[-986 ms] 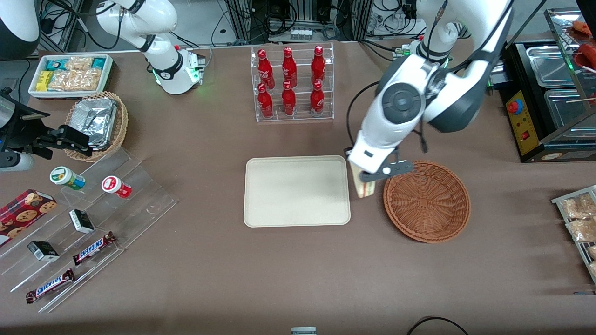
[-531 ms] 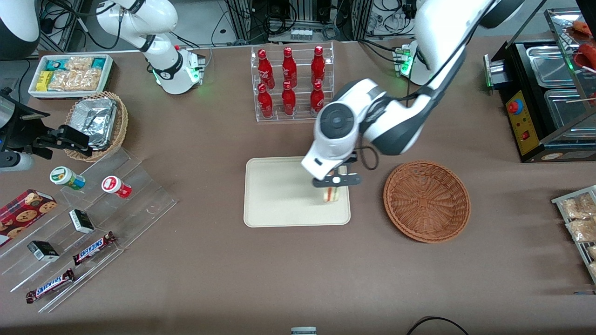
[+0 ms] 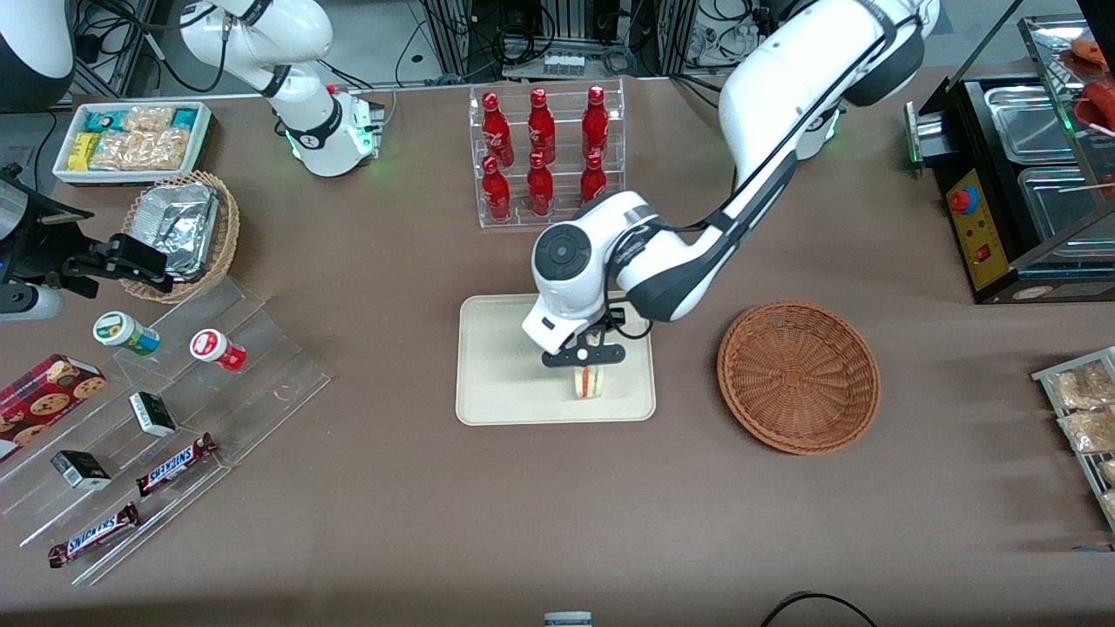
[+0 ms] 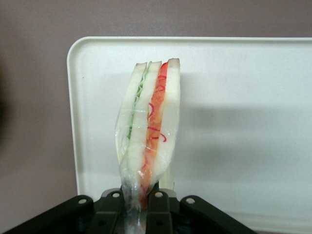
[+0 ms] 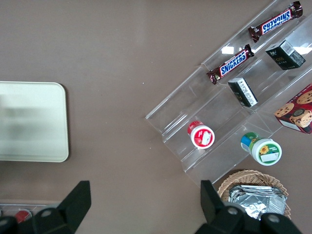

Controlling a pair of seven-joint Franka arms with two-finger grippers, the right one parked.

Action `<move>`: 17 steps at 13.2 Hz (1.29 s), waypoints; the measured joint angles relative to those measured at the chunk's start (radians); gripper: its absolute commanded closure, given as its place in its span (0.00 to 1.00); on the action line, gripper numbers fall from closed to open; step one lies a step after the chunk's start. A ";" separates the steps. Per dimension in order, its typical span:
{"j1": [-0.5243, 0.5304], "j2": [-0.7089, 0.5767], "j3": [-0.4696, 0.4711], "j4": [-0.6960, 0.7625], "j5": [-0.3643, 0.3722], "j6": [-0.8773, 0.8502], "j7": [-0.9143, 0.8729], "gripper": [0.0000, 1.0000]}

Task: Place sandwich from basket to tray
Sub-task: 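Lower the sandwich onto the tray and open the left gripper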

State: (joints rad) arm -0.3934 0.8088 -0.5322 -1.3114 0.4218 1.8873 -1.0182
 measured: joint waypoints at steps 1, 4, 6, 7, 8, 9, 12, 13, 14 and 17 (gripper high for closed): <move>-0.007 0.016 0.000 0.010 0.008 0.000 -0.008 1.00; -0.020 0.041 0.000 0.019 0.012 0.000 -0.023 1.00; -0.026 0.054 0.000 0.019 0.016 0.000 -0.035 1.00; -0.031 0.061 0.000 0.019 0.026 0.000 -0.037 1.00; -0.037 0.068 0.000 0.019 0.037 -0.001 -0.041 1.00; -0.043 0.075 0.000 0.018 0.045 -0.001 -0.048 1.00; -0.048 0.083 0.000 0.019 0.050 -0.001 -0.054 1.00; -0.048 0.083 0.000 0.019 0.050 -0.001 -0.054 0.95; -0.048 0.083 0.000 0.019 0.050 -0.001 -0.054 0.62; -0.048 0.083 0.000 0.019 0.050 -0.001 -0.054 0.01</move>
State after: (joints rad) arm -0.4418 0.8918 -0.5327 -1.2921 0.4714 1.8862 -1.0726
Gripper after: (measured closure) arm 0.700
